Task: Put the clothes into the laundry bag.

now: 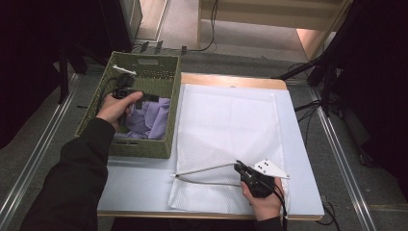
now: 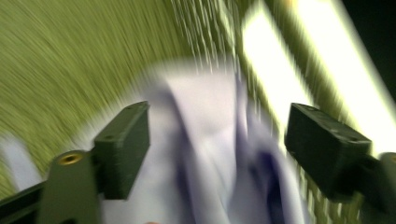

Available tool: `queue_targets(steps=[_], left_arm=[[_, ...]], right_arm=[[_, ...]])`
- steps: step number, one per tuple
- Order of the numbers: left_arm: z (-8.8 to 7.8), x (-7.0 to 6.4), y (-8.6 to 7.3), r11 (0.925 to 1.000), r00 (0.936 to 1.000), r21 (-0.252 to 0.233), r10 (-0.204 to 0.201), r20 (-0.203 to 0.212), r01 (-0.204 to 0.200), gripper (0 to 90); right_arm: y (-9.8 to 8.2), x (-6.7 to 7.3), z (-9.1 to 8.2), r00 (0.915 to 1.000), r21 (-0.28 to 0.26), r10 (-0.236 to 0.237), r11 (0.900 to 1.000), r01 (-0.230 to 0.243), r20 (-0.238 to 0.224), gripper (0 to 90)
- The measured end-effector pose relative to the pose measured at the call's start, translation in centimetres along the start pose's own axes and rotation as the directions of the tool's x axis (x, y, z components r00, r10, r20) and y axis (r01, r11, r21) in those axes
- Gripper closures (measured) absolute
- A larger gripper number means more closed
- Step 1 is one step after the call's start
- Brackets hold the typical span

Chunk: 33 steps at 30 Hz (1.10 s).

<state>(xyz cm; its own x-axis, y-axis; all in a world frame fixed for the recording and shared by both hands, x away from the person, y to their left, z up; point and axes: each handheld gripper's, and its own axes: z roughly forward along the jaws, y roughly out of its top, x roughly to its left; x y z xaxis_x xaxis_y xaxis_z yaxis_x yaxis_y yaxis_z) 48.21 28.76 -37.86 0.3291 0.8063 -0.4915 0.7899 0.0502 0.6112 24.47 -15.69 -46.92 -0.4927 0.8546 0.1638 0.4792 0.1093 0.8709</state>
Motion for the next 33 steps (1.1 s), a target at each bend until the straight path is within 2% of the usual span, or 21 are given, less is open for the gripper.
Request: queue_targets(steps=[2,4,5,6,7,8,9,10,11,12,15,17,18,20,22,23,26,27,28,31,33], left_arm=[[-0.1,0.5,0.0,0.9966,0.998,-0.074,-0.039,-0.051,0.035,19.5],[0.8,0.7,-0.3,0.9996,0.9901,-0.017,-0.026,-0.138,0.023,18.3],[1.3,0.8,-0.5,0.999,0.9812,0.032,-0.023,-0.192,0.03,18.6],[2.2,1.3,-0.9,0.9904,0.9555,0.126,-0.018,-0.294,0.057,19.8],[2.6,1.5,-1.2,0.9854,0.9443,0.156,-0.012,-0.329,0.067,22.4],[3.1,1.9,-1.6,0.979,0.9375,0.189,-0.005,-0.348,0.076,24.3],[3.4,2.2,-1.8,0.9714,0.9438,0.213,-0.029,-0.329,0.104,24.8],[3.5,2.3,-2.0,0.9664,0.9569,0.225,-0.057,-0.285,0.125,27.7],[3.6,2.1,-2.1,0.9652,0.972,0.236,-0.058,-0.228,0.113,37.9],[3.6,1.8,-2.1,0.9632,0.9817,0.252,-0.048,-0.184,0.094,48.2],[3.8,1.0,-2.2,0.9544,0.9934,0.294,-0.018,-0.114,0.051,53.4],[3.6,1.0,-2.1,0.9531,0.9955,0.294,-0.05,-0.081,0.072,47.8],[3.4,0.9,-1.8,0.9548,0.9945,0.281,-0.081,-0.067,0.096,40.4],[2.9,0.7,-1.6,0.9588,0.9954,0.267,-0.093,-0.021,0.095,23.6],[2.6,0.2,-1.5,0.9643,0.997,0.258,-0.07,0.034,0.059,12.8],[2.5,0.0,-1.5,0.9655,0.9974,0.257,-0.054,0.047,0.04,12.7],[2.5,-0.5,-1.8,0.9596,0.9963,0.28,0.002,0.086,-0.026,9.6],[2.6,-0.6,-1.9,0.9581,0.9957,0.285,0.006,0.093,-0.032,8.0],[2.7,-0.7,-2.0,0.9533,0.9959,0.298,0.028,0.086,-0.052,7.8],[3.2,-0.8,-2.3,0.9366,0.995,0.336,0.099,0.014,-0.098,7.8],[3.8,-1.0,-2.6,0.9187,0.9904,0.384,0.124,-0.06,-0.092,7.9]], right_arm=[[-0.1,0.0,0.1,1.0,0.006,-0.002,1.0,0.002,-0.001,85.6],[-0.1,0.1,0.2,1.0,0.007,-0.002,1.0,0.002,-0.002,85.5],[-0.1,0.2,0.2,1.0,0.007,-0.002,1.0,0.002,-0.002,85.5],[-0.1,0.2,0.2,1.0,0.006,-0.002,1.0,0.002,-0.003,85.4],[-0.1,0.1,0.1,1.0,0.006,-0.003,1.0,0.003,-0.003,85.4],[-0.1,0.0,0.1,1.0,0.007,-0.001,1.0,0.001,-0.003,85.4],[-0.1,0.0,0.1,1.0,0.006,-0.001,1.0,0.001,-0.003,85.4],[-0.1,-0.1,0.1,1.0,0.006,0.002,1.0,-0.002,-0.002,85.4],[-0.1,-0.1,0.1,1.0,0.005,0.002,1.0,-0.002,-0.003,85.4],[-0.1,-0.1,0.1,1.0,0.006,0.002,1.0,-0.002,-0.003,85.4],[-0.1,-0.1,0.0,1.0,0.007,-0.001,1.0,0.001,-0.005,85.4],[-0.1,-0.1,0.0,1.0,0.004,0.0,1.0,0.0,-0.003,85.4],[-0.1,-0.1,0.0,1.0,0.003,0.001,1.0,-0.001,-0.001,85.4],[-0.1,-0.1,0.0,1.0,0.002,-0.002,1.0,0.002,-0.003,85.4],[-0.1,-0.1,0.0,1.0,0.001,-0.002,1.0,0.002,-0.003,85.4],[-0.1,-0.1,0.0,1.0,0.003,-0.002,1.0,0.002,-0.003,85.4],[-0.1,0.0,0.1,1.0,0.006,0.002,1.0,-0.002,-0.006,85.3],[-0.1,0.0,0.1,1.0,0.006,0.0,1.0,0.0,-0.005,85.3],[-0.1,0.0,0.1,1.0,0.007,0.0,1.0,0.0,-0.005,85.3],[-0.1,0.1,0.1,1.0,0.008,0.003,1.0,-0.003,-0.006,85.3],[-0.2,0.0,0.2,1.0,0.008,0.002,1.0,-0.002,-0.008,85.3]])
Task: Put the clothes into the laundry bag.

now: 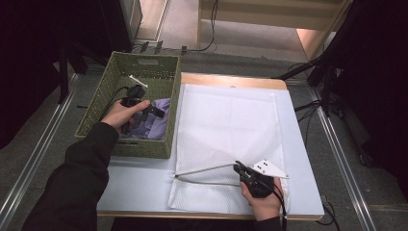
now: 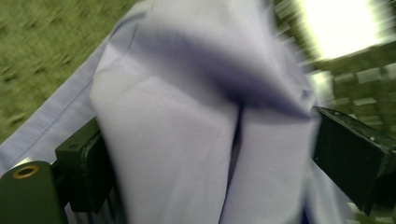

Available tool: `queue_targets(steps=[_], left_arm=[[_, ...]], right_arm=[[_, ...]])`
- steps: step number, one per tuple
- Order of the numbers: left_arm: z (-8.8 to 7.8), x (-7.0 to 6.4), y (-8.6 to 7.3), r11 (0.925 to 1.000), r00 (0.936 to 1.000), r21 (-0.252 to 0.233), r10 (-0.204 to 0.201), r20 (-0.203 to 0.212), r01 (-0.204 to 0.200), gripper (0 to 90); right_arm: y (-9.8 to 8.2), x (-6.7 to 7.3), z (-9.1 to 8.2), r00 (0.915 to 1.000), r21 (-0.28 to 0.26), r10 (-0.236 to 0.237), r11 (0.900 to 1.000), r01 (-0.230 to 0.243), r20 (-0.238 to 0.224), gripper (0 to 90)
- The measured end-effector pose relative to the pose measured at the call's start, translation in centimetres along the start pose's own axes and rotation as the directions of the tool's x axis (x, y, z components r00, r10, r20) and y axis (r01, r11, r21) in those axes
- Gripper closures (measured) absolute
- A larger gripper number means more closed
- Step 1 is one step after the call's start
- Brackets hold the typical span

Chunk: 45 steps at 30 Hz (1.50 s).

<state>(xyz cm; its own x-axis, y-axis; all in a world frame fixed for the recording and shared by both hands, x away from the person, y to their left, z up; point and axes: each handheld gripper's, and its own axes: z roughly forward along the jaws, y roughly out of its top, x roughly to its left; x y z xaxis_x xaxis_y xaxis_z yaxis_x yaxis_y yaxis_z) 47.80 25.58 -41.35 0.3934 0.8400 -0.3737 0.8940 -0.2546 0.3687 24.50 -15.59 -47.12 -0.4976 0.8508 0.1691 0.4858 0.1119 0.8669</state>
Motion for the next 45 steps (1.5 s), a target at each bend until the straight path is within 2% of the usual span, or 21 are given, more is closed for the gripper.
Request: queue_targets(steps=[4,6,7,13,16,17,19,21,24,25,26,28,29,32,34,35,37,38,39,41,45], left_arm=[[1.0,-0.4,-0.1,0.9975,0.9953,0.063,0.037,-0.089,-0.032,8.4],[1.6,-0.9,-0.2,0.993,0.9887,0.096,0.081,-0.126,-0.069,8.5],[1.9,-1.2,-0.2,0.9896,0.9827,0.108,0.11,-0.149,-0.095,8.4],[2.7,-2.2,-0.7,0.9714,0.9584,0.126,0.222,-0.18,-0.201,8.7],[3.0,-2.8,-1.0,0.9579,0.9368,0.143,0.276,-0.216,-0.249,11.5],[3.0,-3.0,-1.0,0.9512,0.9263,0.157,0.297,-0.232,-0.266,13.3],[2.9,-3.5,-1.0,0.9481,0.9207,0.162,0.307,-0.241,-0.274,18.9],[2.8,-3.5,-1.1,0.9445,0.9101,0.167,0.319,-0.264,-0.283,32.6],[2.5,-3.4,-1.0,0.9487,0.9143,0.158,0.308,-0.263,-0.274,43.6],[2.3,-3.4,-1.0,0.9462,0.9147,0.155,0.316,-0.252,-0.284,47.1],[2.3,-3.5,-1.1,0.9465,0.9205,0.16,0.312,-0.235,-0.28,56.4],[2.4,-3.7,-1.1,0.9393,0.9146,0.169,0.332,-0.231,-0.299,61.3],[2.4,-3.8,-1.2,0.9433,0.9227,0.167,0.319,-0.217,-0.287,64.7],[2.3,-3.8,-1.0,0.9438,0.9282,0.181,0.311,-0.204,-0.277,71.5],[2.1,-3.6,-0.9,0.948,0.9378,0.187,0.292,-0.188,-0.258,74.7],[1.8,-3.4,-0.7,0.9534,0.9476,0.186,0.27,-0.172,-0.237,75.6],[1.2,-3.0,-0.5,0.9652,0.9615,0.157,0.232,-0.147,-0.209,76.6],[0.9,-2.9,-0.4,0.9696,0.9653,0.146,0.218,-0.144,-0.197,77.0],[0.5,-2.6,-0.3,0.978,0.9737,0.122,0.185,-0.133,-0.17,77.3],[-0.2,-2.2,-0.1,0.9872,0.9821,0.081,0.146,-0.119,-0.137,77.8],[-1.5,-2.0,0.0,0.9908,0.9847,-0.027,0.128,-0.118,-0.132,77.9]], right_arm=[[0.0,0.1,0.0,1.0,0.007,0.003,1.0,-0.003,-0.002,85.3],[0.0,0.0,0.0,1.0,0.006,0.003,1.0,-0.003,-0.002,85.3],[0.0,0.0,0.0,1.0,0.005,0.002,1.0,-0.002,-0.002,85.3],[0.0,0.1,0.1,1.0,0.008,0.0,1.0,0.0,-0.001,85.3],[0.0,0.2,0.1,1.0,0.007,-0.003,1.0,0.003,-0.001,85.3],[-0.1,0.2,0.1,1.0,0.007,-0.004,1.0,0.004,-0.001,85.3],[-0.1,0.2,0.2,1.0,0.008,-0.005,1.0,0.005,-0.001,85.3],[-0.1,0.2,0.2,1.0,0.01,-0.005,1.0,0.005,-0.003,85.3],[-0.1,0.3,0.2,1.0,0.012,-0.006,1.0,0.006,-0.003,85.3],[-0.1,0.3,0.3,1.0,0.013,-0.006,1.0,0.006,-0.002,85.3],[-0.1,0.3,0.3,1.0,0.013,-0.008,1.0,0.008,-0.002,85.3],[-0.1,0.3,0.2,1.0,0.013,-0.006,1.0,0.006,-0.002,85.3],[-0.1,0.3,0.3,1.0,0.013,-0.007,1.0,0.007,-0.002,85.3],[-0.1,0.2,0.2,1.0,0.013,-0.003,1.0,0.003,-0.001,85.4],[-0.1,0.2,0.2,1.0,0.011,-0.004,1.0,0.004,-0.001,85.7],[-0.1,0.2,0.2,1.0,0.01,-0.002,1.0,0.002,0.0,85.8],[-0.1,0.1,0.2,1.0,0.005,-0.003,1.0,0.003,-0.001,86.1],[-0.1,0.1,0.2,1.0,0.005,-0.003,1.0,0.003,-0.002,86.3],[-0.1,0.1,0.1,1.0,0.006,-0.001,1.0,0.001,-0.003,86.4],[-0.1,0.1,0.1,1.0,0.006,0.0,1.0,0.0,-0.002,86.6],[-0.1,-0.1,0.0,1.0,-0.002,0.002,1.0,-0.002,-0.002,86.8]])
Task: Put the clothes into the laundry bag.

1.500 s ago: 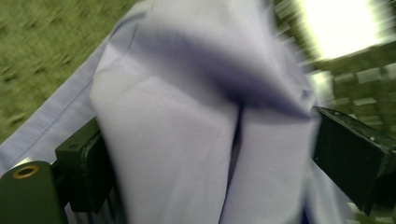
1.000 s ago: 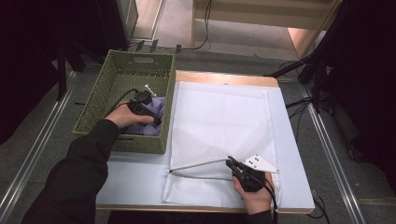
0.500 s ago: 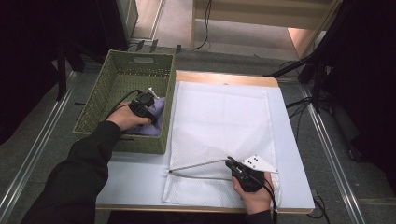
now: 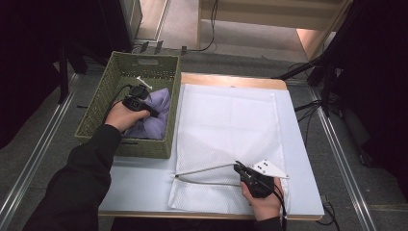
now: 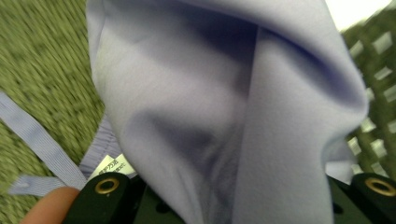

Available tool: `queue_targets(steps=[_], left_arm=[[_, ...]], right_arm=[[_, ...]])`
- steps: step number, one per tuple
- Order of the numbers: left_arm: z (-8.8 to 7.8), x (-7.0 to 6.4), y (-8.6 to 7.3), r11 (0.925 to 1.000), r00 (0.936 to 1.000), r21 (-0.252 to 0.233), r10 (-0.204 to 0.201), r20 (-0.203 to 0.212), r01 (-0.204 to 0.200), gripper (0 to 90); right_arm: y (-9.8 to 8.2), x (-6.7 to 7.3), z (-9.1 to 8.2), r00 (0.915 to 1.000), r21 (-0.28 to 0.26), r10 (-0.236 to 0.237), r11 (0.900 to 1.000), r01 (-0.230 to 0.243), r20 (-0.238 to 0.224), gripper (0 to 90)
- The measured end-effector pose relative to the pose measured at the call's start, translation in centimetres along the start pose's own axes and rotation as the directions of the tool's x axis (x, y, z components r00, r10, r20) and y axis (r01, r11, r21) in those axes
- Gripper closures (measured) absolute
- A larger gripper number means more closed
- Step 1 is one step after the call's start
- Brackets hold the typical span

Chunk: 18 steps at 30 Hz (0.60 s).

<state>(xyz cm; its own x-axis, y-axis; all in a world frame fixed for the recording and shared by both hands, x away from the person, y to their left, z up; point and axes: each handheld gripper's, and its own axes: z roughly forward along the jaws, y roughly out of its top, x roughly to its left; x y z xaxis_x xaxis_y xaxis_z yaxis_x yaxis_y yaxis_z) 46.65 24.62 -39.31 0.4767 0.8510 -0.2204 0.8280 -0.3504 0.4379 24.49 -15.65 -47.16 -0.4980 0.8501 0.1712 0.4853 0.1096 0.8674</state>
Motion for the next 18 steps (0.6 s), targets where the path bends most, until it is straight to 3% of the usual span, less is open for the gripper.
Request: queue_targets(steps=[3,7,9,12,13,14,17,18], left_arm=[[-1.0,0.2,0.0,0.9961,0.9995,-0.082,-0.031,0.002,0.031,77.8],[-2.5,0.5,-0.2,0.9778,0.9976,-0.198,-0.069,0.008,0.069,77.7],[-3.3,0.5,-0.2,0.9626,0.9948,-0.252,-0.101,0.011,0.101,77.6],[-4.8,0.6,-0.4,0.9274,0.9931,-0.356,-0.116,0.015,0.114,77.6],[-5.2,0.7,-0.5,0.9203,0.993,-0.374,-0.116,0.022,0.116,77.5],[-5.6,0.7,-0.6,0.9069,0.993,-0.405,-0.115,0.028,0.116,77.5],[-6.5,0.6,-0.8,0.8845,0.9944,-0.456,-0.104,0.018,0.101,77.4],[-6.9,0.6,-1.0,0.8732,0.9949,-0.477,-0.097,0.028,0.098,77.3]], right_arm=[[0.0,0.0,0.0,1.0,-0.001,0.007,1.0,-0.007,0.002,87.0],[0.0,-0.1,0.0,1.0,0.0,0.006,1.0,-0.006,0.0,87.6],[0.0,-0.1,-0.1,1.0,0.0,0.006,1.0,-0.006,-0.001,87.9],[0.0,-0.2,0.0,1.0,-0.003,0.006,1.0,-0.006,-0.005,88.3],[0.0,-0.2,0.0,0.9999,-0.003,0.008,1.0,-0.008,-0.007,88.4],[0.0,-0.2,0.0,0.9999,-0.002,0.008,1.0,-0.008,-0.007,88.5],[0.0,-0.1,-0.1,0.9999,0.001,0.011,1.0,-0.011,-0.006,88.7],[0.0,-0.1,-0.1,0.9999,0.0,0.009,1.0,-0.009,-0.006,88.7]])
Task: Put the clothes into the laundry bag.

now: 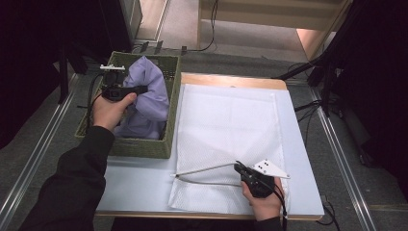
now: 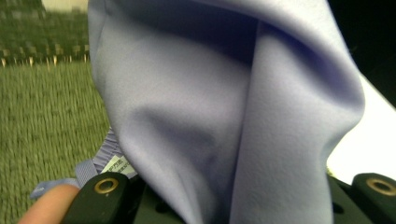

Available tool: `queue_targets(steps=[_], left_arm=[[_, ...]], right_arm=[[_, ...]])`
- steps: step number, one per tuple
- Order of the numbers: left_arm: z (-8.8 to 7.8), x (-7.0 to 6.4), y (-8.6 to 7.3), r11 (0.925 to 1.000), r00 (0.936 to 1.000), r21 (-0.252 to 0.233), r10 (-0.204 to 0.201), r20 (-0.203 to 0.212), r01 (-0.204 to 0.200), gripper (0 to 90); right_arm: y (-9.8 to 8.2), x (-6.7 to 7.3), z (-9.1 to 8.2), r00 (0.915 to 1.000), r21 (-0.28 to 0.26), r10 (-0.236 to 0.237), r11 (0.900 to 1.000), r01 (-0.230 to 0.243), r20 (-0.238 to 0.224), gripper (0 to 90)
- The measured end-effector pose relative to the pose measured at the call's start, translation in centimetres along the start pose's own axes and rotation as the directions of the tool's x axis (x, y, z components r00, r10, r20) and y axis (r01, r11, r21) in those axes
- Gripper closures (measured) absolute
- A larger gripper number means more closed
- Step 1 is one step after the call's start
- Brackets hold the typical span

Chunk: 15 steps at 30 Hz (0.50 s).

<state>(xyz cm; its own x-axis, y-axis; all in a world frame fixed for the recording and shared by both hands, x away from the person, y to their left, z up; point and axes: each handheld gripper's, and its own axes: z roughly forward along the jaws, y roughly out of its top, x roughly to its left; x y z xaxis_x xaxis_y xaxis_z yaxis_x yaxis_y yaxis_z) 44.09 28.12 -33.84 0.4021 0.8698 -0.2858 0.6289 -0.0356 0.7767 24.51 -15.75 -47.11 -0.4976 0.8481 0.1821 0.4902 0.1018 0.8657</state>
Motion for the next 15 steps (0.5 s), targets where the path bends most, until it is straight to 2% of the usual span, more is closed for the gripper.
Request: queue_targets(steps=[3,7,10,15], left_arm=[[-0.9,-0.3,0.2,0.9985,1.0,-0.054,0.006,0.007,-0.006,77.0],[-1.7,-0.8,0.5,0.996,0.9997,-0.086,0.021,-0.011,-0.022,76.7],[-2.3,-0.9,0.7,0.9919,0.9999,-0.127,0.001,0.012,0.001,76.7],[-2.7,-0.9,0.9,0.9865,0.9979,-0.159,-0.03,0.057,0.038,76.6]], right_arm=[[0.0,0.0,-0.1,1.0,-0.008,-0.001,1.0,0.001,0.002,88.8],[0.1,0.0,0.0,1.0,-0.01,-0.002,1.0,0.002,0.004,88.8],[0.0,0.1,0.0,1.0,-0.01,-0.008,1.0,0.008,0.0,88.7],[0.1,0.0,-0.1,1.0,-0.013,-0.006,1.0,0.006,0.005,88.8]])
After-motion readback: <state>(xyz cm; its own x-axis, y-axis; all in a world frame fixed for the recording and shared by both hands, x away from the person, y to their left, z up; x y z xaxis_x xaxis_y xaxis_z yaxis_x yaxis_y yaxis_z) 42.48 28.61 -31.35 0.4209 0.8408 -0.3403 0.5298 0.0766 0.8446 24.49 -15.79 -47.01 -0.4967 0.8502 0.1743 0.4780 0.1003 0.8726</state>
